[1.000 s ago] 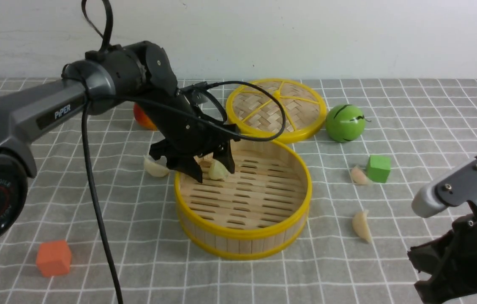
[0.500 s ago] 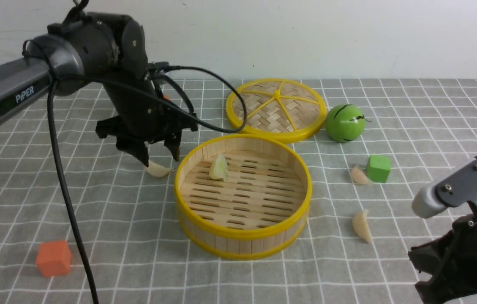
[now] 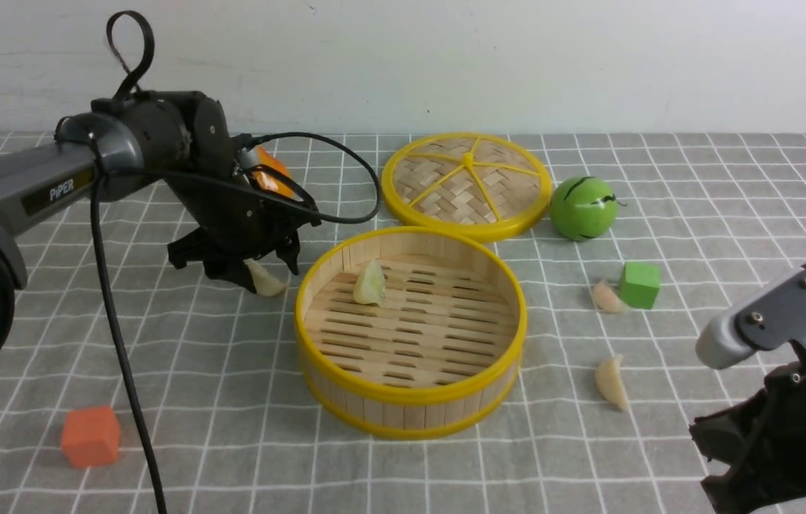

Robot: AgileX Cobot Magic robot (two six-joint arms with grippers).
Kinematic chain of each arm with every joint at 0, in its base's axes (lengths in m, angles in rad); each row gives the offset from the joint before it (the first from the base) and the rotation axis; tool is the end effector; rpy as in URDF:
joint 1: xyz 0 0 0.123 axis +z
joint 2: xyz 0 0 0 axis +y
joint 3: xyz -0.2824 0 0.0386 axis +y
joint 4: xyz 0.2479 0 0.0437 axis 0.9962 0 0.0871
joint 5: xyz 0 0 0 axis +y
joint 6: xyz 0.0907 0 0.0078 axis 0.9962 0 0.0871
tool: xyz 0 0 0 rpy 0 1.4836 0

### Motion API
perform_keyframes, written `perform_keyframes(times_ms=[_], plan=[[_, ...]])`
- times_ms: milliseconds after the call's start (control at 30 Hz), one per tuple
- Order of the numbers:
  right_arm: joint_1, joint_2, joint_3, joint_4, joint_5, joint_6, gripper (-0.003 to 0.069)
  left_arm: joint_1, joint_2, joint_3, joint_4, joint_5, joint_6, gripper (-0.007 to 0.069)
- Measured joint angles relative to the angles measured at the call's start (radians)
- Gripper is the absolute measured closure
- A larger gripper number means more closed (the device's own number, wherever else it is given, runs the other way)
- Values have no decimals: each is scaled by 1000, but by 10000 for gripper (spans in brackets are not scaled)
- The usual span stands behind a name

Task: Put the dumplings into the steamer on the table with the grey tablecloth.
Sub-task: 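Reach for and grasp a dumpling on the table with the left gripper, then place the dumpling into the bamboo steamer basket with the left gripper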

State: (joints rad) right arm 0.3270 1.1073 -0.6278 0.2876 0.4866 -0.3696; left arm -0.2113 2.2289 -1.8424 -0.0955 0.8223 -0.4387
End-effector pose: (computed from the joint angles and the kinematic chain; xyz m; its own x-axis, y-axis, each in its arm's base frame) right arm 0.1922 0.0780 0.2487 -0.6687 -0.3457 -0.6583 -0.4792 0.8773 0.0260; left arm 0.4766 -0.1088 0.1881 -0.8859 -0.3025 -0.3517 -0.2154 0.9397 -0.2657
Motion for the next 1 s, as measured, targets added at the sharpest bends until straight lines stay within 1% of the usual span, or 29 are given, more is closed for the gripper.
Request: perform_keyframes(times_ms=[167, 333, 433, 533, 700, 833, 933, 1000], plan=[[0, 0, 0, 3, 0, 0, 636, 1, 12, 0, 67, -5, -28, 193], [0, 0, 0, 32, 0, 0, 636, 1, 28, 0, 85, -50, -29, 207], [0, 0, 0, 39, 0, 0, 636, 1, 45, 0, 85, -59, -29, 261], [0, 0, 0, 41, 0, 0, 636, 1, 45, 0, 77, -57, -29, 391], [0, 0, 0, 41, 0, 0, 636, 2, 27, 0, 39, -28, 3, 394], [0, 0, 0, 41, -2, 0, 636, -19, -105, 0, -74, 21, 150, 394], [0, 0, 0, 41, -7, 0, 636, -72, -191, -2, -123, 87, 248, 394], [0, 0, 0, 42, -13, 0, 636, -128, -219, 0, -136, 144, 310, 394]])
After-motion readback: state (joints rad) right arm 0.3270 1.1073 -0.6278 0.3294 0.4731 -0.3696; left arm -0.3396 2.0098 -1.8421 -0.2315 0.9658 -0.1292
